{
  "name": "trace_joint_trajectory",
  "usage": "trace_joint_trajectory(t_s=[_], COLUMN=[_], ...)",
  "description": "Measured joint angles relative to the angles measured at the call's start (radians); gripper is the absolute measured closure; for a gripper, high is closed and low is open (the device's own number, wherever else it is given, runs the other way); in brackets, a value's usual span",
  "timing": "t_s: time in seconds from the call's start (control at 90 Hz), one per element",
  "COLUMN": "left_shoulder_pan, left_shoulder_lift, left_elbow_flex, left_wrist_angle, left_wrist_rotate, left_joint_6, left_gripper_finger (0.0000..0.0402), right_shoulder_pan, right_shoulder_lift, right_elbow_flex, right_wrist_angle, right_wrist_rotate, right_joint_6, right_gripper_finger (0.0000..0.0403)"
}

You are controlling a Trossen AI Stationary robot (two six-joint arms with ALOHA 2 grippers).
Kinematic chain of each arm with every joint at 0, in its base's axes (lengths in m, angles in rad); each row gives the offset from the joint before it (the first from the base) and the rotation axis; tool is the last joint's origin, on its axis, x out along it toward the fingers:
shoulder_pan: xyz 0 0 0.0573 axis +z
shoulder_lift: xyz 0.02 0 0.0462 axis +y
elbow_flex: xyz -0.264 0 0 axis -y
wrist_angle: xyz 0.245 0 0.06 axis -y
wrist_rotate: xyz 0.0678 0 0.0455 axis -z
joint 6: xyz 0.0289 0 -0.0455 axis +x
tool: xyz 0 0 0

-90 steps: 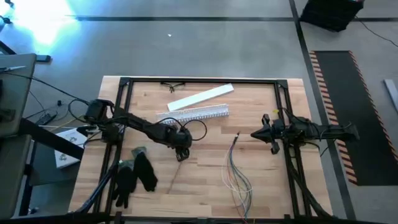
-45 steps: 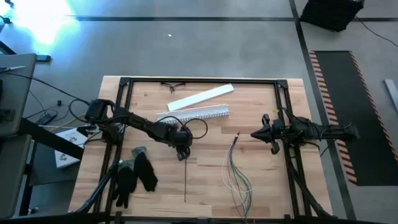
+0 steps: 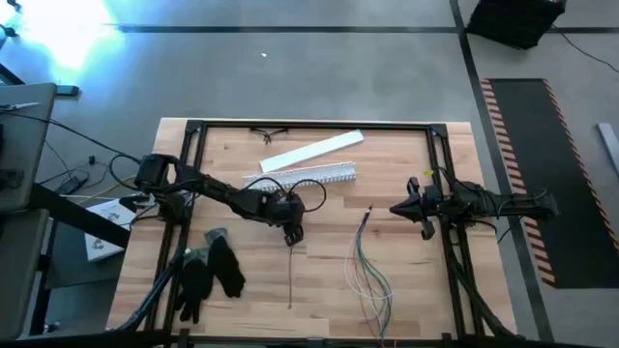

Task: Ziptie cables
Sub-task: Wrap the black zip tie on the cable

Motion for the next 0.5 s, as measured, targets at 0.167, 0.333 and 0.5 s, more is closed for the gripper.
trace_joint_trajectory(t_s=[0.167,0.333,0.5], left_shoulder_pan=[0.0,-0.001,-0.001], left_shoulder_lift=[-0.001,-0.006,-0.002], left_elbow_flex=[0.03,0.062,0.054], left_wrist_angle=[-0.023,-0.084,-0.076], left_wrist_rotate=[-0.001,0.0,0.019], left_joint_6=[0.014,0.005,0.005], left_gripper_finger=[0.0299,0.0299,0.0299], right_shoulder_pan=[0.0,0.0,0.0], right_shoulder_lift=[0.0,0.0,0.0], right_elbow_flex=[0.0,0.0,0.0], right_wrist_angle=[0.0,0.0,0.0], right_wrist_rotate=[0.0,0.0,0.0], right_joint_6=[0.0,0.0,0.0], right_gripper_finger=[0.0403,0.0403,0.0403])
